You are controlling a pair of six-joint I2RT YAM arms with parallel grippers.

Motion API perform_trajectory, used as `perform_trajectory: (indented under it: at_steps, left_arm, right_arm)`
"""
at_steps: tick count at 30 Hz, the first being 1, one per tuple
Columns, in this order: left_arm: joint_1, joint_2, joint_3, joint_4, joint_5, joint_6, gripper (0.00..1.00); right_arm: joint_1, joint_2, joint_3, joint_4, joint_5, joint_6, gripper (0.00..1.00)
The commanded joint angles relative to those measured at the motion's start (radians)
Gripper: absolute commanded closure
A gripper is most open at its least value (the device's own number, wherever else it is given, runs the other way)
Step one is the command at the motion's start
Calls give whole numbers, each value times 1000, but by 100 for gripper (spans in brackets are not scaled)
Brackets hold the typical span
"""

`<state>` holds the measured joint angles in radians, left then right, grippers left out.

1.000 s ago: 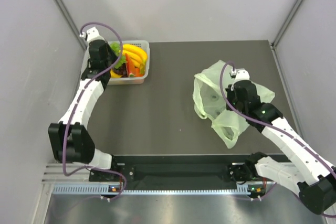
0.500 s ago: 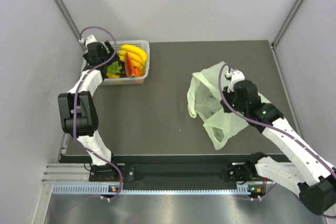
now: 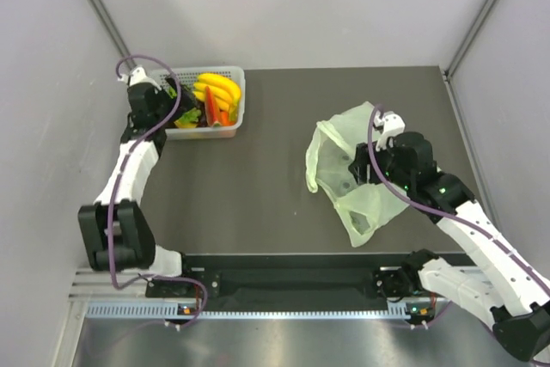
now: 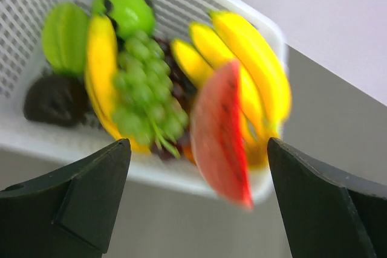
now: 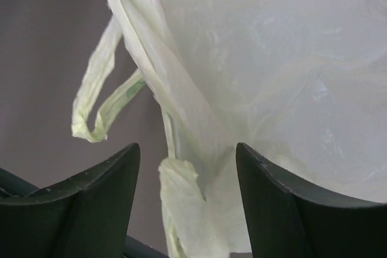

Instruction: Untie the knot of the plastic bag and take out the fruit

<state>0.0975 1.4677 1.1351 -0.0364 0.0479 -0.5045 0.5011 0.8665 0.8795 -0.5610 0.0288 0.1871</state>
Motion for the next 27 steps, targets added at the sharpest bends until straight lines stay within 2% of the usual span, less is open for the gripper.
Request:
perform_trajectory:
  at_steps: [1, 2, 5, 6, 8, 9, 15, 21, 27]
  left_arm:
    - [-2, -241, -119, -19, 206, -57, 1]
    - [-4, -294, -182, -19, 277, -60, 1]
    - [-8, -495, -242, -57, 381, -42, 1]
    - [-8, -580, -244, -88, 436, -29, 1]
    - [-9, -657, -226, -184, 472, 17, 1]
    - [-15, -722, -216, -215, 490, 33, 1]
    - [-50, -897, -187, -315, 484, 43, 1]
    - [-58, -978, -178, -346, 478, 37, 1]
    - [-79, -1012, -152, -368, 504, 35, 1]
  right_arm:
    - [-4, -47, 23, 82, -69, 0, 31]
    - [-4, -52, 18, 88, -82, 0, 30]
    - [-4, -52, 7, 102, -124, 8, 25]
    - [-4, -53, 6, 102, -133, 9, 19]
    - [-3, -58, 1, 102, -145, 12, 3]
    - [-4, -67, -1, 102, -147, 14, 0]
    - [-4, -161, -19, 118, -199, 43, 0]
    - [-4, -274, -25, 86, -250, 63, 0]
    - [-4, -392, -71, 61, -233, 98, 0]
